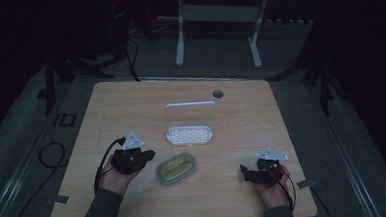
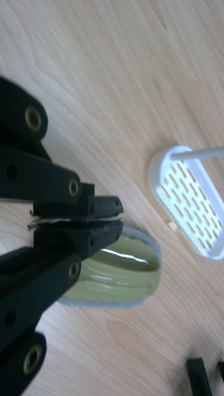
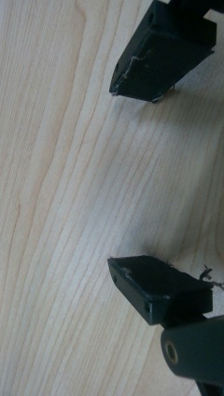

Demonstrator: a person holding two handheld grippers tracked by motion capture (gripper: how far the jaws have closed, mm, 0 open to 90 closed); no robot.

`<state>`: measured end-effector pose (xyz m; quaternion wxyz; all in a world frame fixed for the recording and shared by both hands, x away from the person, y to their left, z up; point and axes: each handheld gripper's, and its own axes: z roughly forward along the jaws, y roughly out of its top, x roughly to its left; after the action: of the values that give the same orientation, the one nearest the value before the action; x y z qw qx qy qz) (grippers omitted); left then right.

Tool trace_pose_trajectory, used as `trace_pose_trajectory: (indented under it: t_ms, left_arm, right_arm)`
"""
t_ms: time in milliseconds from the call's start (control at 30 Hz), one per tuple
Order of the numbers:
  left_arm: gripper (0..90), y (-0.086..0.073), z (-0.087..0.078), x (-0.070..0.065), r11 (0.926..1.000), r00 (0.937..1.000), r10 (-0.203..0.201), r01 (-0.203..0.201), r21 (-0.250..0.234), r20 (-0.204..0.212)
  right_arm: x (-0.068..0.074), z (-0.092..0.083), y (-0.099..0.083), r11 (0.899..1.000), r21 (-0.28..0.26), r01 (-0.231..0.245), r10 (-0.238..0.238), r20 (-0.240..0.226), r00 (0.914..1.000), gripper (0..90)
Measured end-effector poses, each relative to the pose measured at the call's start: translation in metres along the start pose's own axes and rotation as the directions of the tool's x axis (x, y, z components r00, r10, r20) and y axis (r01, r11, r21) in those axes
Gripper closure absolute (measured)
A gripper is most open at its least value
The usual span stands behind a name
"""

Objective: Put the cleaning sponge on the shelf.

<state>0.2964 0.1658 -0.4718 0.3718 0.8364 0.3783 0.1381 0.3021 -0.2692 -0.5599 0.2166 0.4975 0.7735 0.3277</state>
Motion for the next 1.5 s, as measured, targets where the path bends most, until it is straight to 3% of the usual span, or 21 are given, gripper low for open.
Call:
trace_pose_trajectory:
  t_ms: [367, 800, 1100, 1500]
  left_arm:
    - [71.7, 0.022, 0.011, -0.013, 0.9977, 0.9972, 0.053, -0.055, 0.040, 0.052]
    - [69.4, 0.033, 0.026, -0.020, 0.9889, 0.9912, 0.095, -0.104, 0.106, 0.092]
    - [67.2, 0.039, 0.032, -0.023, 0.9842, 0.9899, 0.096, -0.110, 0.139, 0.104]
    - [65.7, 0.046, 0.041, -0.026, 0.9720, 0.9868, 0.101, -0.125, 0.199, 0.127]
  right_arm:
    - [0.000, 0.000, 0.000, 1.000, 0.000, -0.001, 0.001, 0.001, 1.0000, 13.9]
    - [0.000, 0.000, 0.000, 1.000, -0.001, -0.005, 0.005, 0.002, 1.0000, 13.9]
    - [0.000, 0.000, 0.000, 1.000, -0.001, -0.004, 0.004, 0.003, 1.0000, 14.0]
    - [0.001, 0.000, 0.000, 1.000, -0.001, -0.005, 0.005, 0.004, 1.0000, 13.9]
